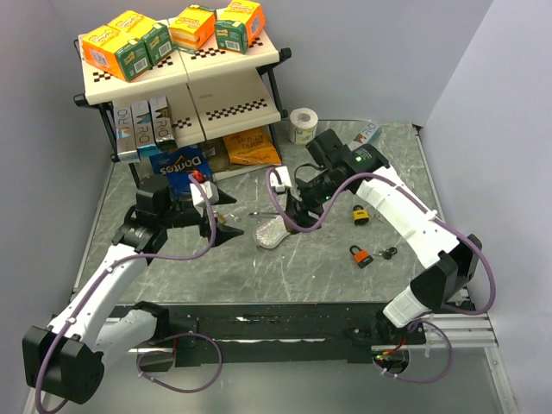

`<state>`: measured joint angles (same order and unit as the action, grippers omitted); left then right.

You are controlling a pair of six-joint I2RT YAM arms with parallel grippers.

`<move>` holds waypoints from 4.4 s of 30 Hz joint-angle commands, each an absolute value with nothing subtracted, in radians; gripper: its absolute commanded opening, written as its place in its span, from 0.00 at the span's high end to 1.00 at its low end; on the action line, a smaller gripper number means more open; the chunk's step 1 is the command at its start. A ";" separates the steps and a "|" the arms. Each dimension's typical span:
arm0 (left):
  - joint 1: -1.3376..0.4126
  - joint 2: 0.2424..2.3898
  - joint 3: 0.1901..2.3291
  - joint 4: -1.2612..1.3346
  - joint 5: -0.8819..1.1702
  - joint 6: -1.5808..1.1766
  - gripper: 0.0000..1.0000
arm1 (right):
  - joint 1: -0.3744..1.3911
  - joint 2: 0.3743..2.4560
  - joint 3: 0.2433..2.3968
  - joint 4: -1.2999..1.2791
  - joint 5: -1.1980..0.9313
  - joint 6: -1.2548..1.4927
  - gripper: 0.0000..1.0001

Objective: Lock with the key
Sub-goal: Pick up the lock from the center of the board, then lock the lock.

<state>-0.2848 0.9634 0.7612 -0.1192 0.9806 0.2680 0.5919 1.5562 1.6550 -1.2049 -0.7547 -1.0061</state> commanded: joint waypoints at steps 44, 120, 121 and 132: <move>-0.511 1.006 0.828 -0.130 0.853 0.405 0.68 | 0.710 1.459 1.677 -1.192 -0.795 -0.894 1.00; -0.489 0.954 0.890 0.399 1.075 -0.549 0.99 | 0.502 1.031 1.140 -0.275 -1.149 -0.161 0.30; -0.489 0.951 0.890 0.402 1.072 -0.549 0.99 | 0.506 1.032 1.146 -0.279 -1.147 -0.164 0.31; -0.489 0.953 0.890 0.368 1.066 -0.509 0.99 | 0.517 1.057 1.167 -0.279 -1.172 -0.134 0.74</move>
